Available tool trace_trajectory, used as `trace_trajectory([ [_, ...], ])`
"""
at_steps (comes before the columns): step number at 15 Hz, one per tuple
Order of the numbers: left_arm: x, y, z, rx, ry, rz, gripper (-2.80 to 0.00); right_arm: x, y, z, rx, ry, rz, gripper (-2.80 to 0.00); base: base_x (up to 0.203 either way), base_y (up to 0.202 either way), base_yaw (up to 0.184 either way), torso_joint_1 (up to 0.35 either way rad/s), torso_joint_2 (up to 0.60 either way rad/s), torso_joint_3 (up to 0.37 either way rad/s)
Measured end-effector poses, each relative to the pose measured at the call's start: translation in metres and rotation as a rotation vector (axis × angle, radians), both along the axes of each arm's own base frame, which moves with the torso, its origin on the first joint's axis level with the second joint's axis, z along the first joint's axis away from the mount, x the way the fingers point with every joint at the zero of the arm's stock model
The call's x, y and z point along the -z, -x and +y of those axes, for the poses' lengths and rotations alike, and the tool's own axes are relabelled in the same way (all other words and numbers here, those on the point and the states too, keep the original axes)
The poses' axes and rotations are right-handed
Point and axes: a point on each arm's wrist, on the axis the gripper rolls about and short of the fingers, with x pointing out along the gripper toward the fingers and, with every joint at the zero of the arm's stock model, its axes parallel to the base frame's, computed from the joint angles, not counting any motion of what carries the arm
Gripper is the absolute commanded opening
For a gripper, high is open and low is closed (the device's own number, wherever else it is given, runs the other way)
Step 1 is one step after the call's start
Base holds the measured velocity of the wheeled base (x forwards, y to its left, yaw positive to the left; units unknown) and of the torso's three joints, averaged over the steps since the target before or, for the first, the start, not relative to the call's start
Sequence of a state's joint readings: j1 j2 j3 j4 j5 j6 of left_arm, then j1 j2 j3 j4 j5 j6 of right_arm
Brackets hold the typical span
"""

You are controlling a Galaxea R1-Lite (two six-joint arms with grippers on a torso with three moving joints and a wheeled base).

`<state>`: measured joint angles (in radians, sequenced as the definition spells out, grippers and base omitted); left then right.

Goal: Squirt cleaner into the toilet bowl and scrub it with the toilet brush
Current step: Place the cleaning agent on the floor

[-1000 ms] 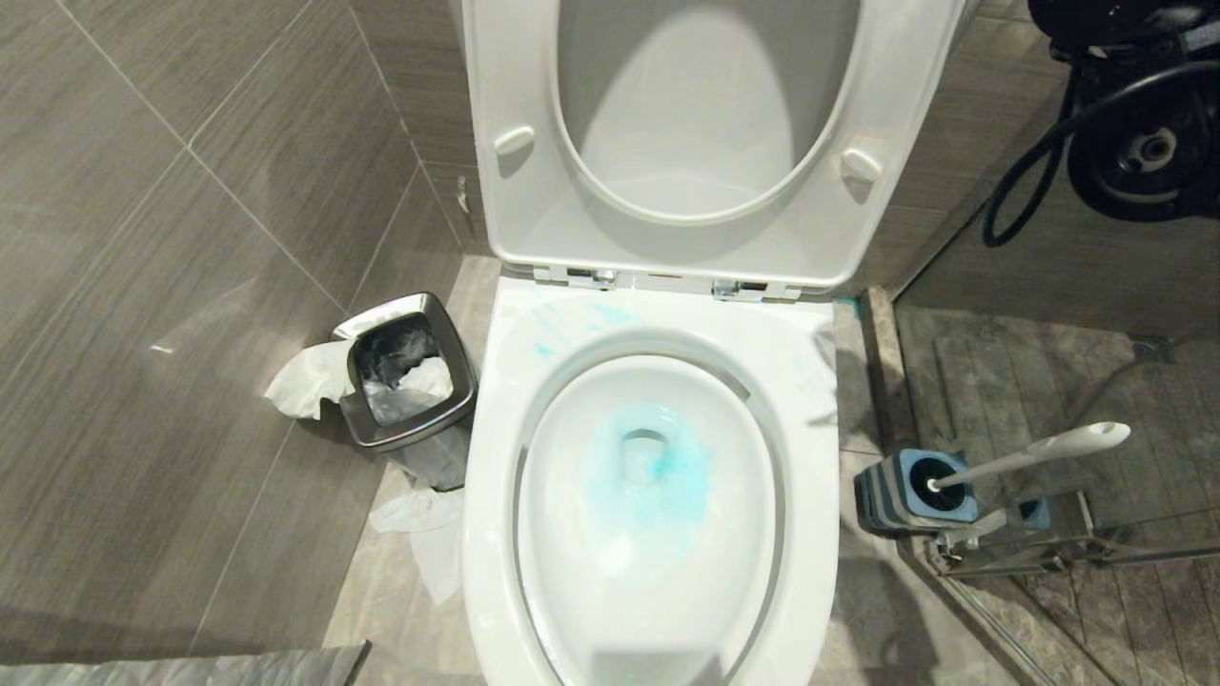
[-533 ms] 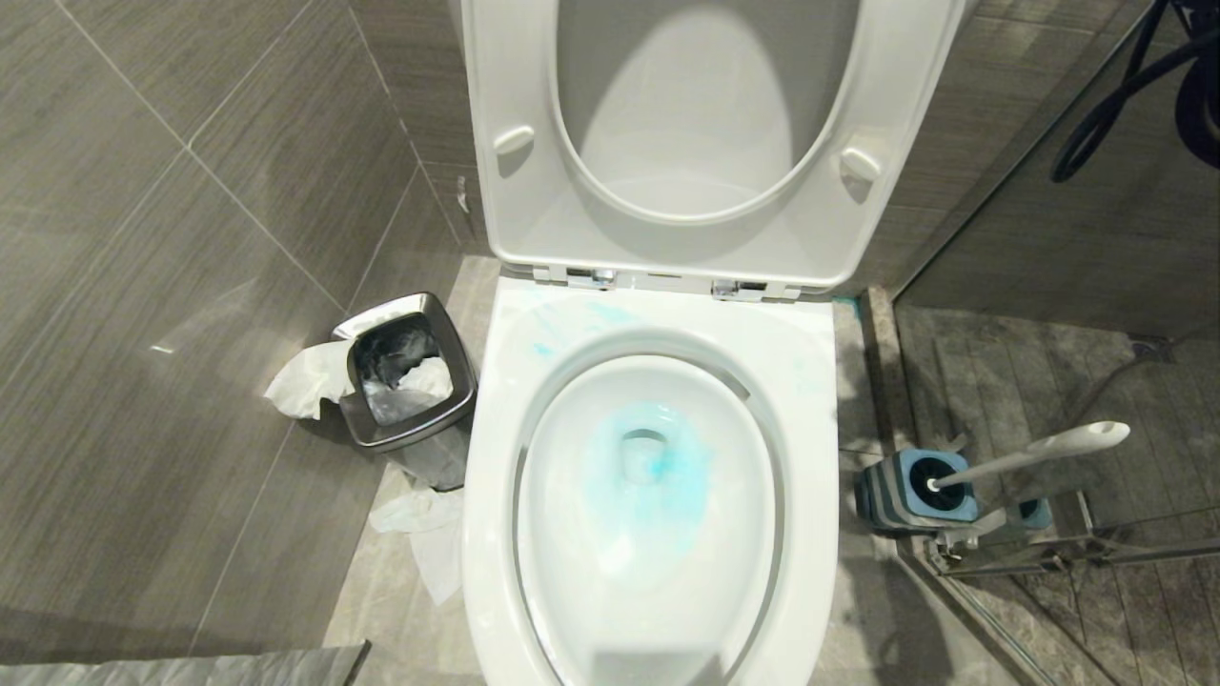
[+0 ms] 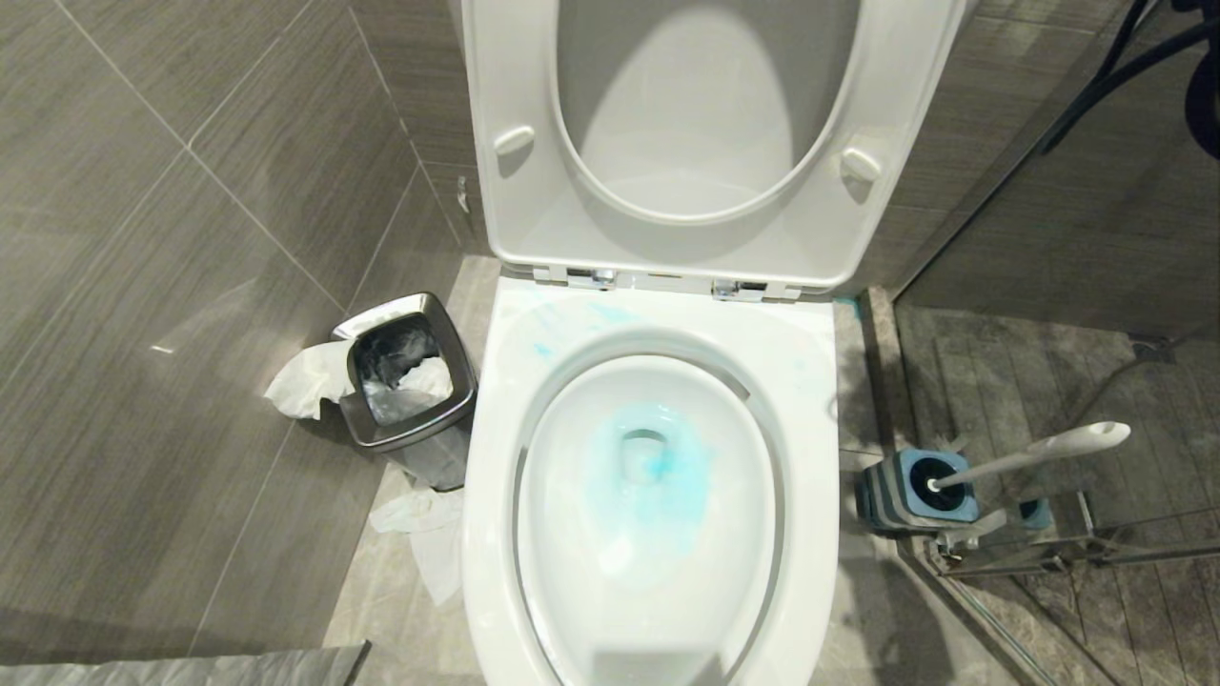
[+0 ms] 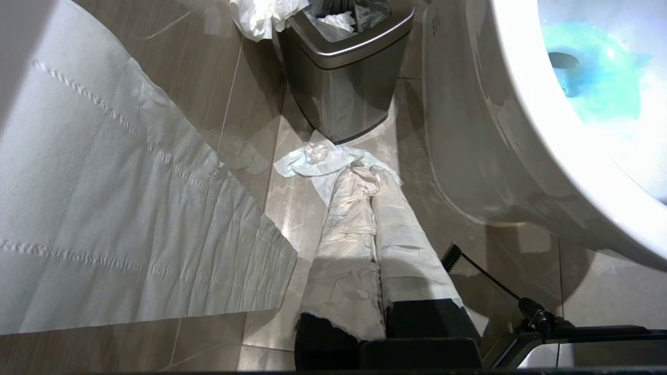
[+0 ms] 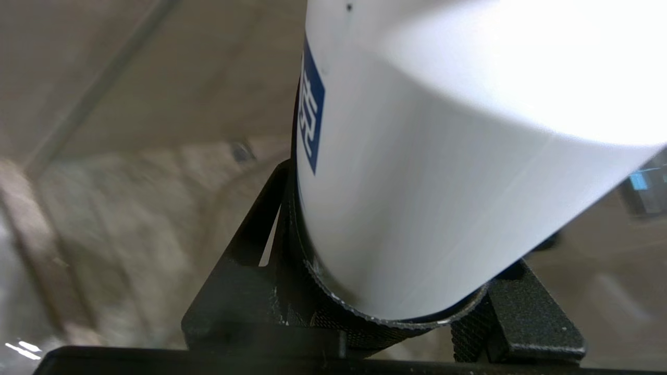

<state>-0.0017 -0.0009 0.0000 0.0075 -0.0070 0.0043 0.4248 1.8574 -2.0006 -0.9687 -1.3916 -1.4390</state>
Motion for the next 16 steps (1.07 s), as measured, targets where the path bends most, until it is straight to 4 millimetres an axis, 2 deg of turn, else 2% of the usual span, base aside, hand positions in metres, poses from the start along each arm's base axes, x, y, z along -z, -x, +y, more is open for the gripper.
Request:
trace_trajectory([
  [4, 0.000, 0.000, 0.000, 0.000, 0.000, 0.000, -2.80, 0.001, 0.004, 0.011, -0.091, -0.052, -0.156, -2.80, 0.000, 0.000, 0.000, 0.000, 0.00, 0.000],
  [7, 0.000, 0.000, 0.000, 0.000, -0.001, 0.000, -2.80, -0.004, 0.009, 0.010, -0.160, 0.015, -0.216, -2.80, 0.000, 0.000, 0.000, 0.000, 0.00, 0.000],
  [10, 0.000, 0.000, 0.000, 0.000, 0.000, 0.000, -2.80, -0.005, 0.006, 0.003, -0.263, 0.071, -0.256, -2.80, 0.000, 0.000, 0.000, 0.000, 0.00, 0.000],
  [13, 0.000, 0.000, 0.000, 0.000, 0.000, 0.000, -2.80, -0.001, 0.002, -0.017, -0.508, 0.099, -0.231, -2.80, 0.000, 0.000, 0.000, 0.000, 0.00, 0.000],
  [16, 0.000, 0.000, 0.000, 0.000, 0.000, 0.000, -2.80, 0.008, 0.013, -0.059, -0.814, -0.028, -0.153, -2.80, 0.000, 0.000, 0.000, 0.000, 0.00, 0.000],
])
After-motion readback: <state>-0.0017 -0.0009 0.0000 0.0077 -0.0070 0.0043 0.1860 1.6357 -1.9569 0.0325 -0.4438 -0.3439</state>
